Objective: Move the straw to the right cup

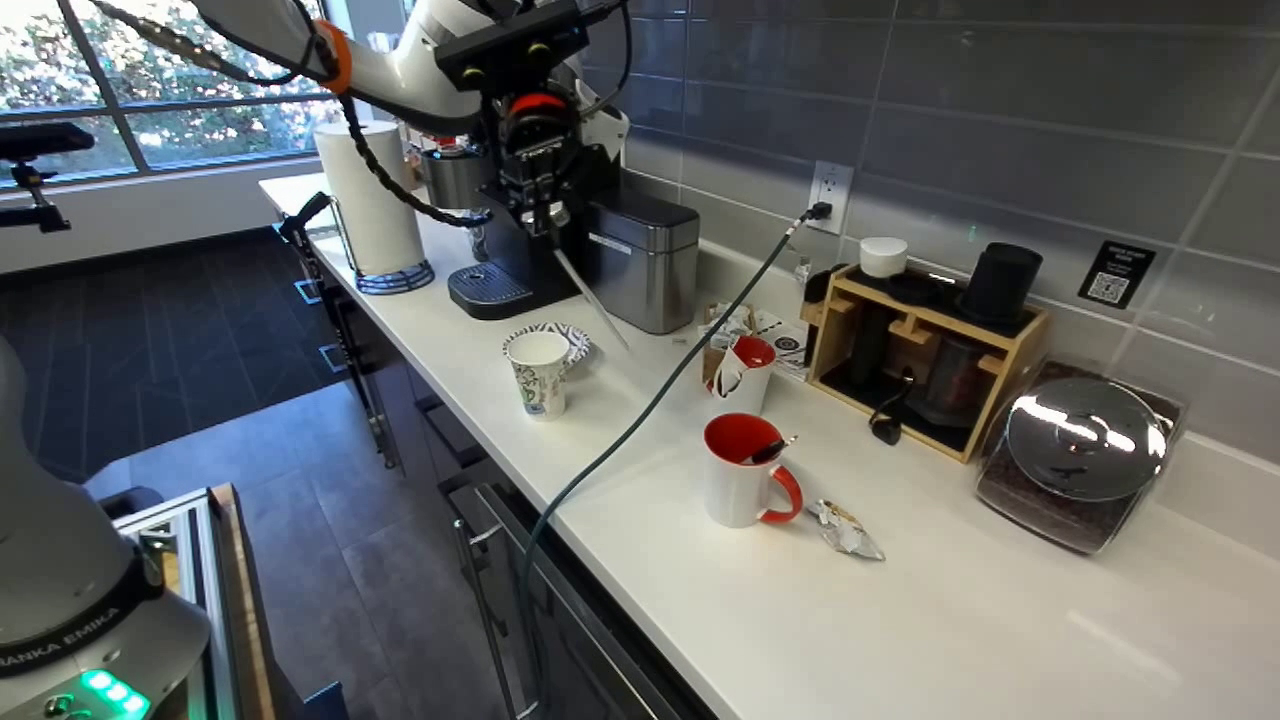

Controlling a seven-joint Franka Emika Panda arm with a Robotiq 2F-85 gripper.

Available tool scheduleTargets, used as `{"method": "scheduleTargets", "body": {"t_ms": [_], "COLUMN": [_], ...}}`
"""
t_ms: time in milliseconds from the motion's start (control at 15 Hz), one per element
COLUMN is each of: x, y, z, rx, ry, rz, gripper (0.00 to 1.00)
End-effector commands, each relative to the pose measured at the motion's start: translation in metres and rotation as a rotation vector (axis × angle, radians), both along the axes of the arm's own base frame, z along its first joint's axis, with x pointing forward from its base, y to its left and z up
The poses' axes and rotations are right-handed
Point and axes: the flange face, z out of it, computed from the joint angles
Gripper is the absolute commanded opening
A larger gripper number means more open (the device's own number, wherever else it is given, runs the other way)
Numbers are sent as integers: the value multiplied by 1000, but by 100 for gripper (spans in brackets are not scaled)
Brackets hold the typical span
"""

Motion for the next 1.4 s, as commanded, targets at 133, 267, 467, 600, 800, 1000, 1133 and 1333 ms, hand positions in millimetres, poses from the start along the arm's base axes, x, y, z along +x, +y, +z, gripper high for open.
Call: {"method": "scheduleTargets", "body": {"t_ms": [133, 267, 467, 600, 800, 1000, 1133, 1333], "x": [60, 76, 100, 107, 113, 120, 125, 130], "y": [-43, -55, -61, -68, -74, -77, -81, -87], "z": [-6, -14, -33, -44, -62, -81, -90, -102], "rx": [-78, -35, 38, 33, 50, 77, 84, 94], "ry": [181, 217, 259, 300, 339, 367, 382, 404], "rz": [186, 266, 355, 334, 319, 323, 311, 286], "gripper": [0, 0, 0, 0, 0, 0, 0, 14]}}
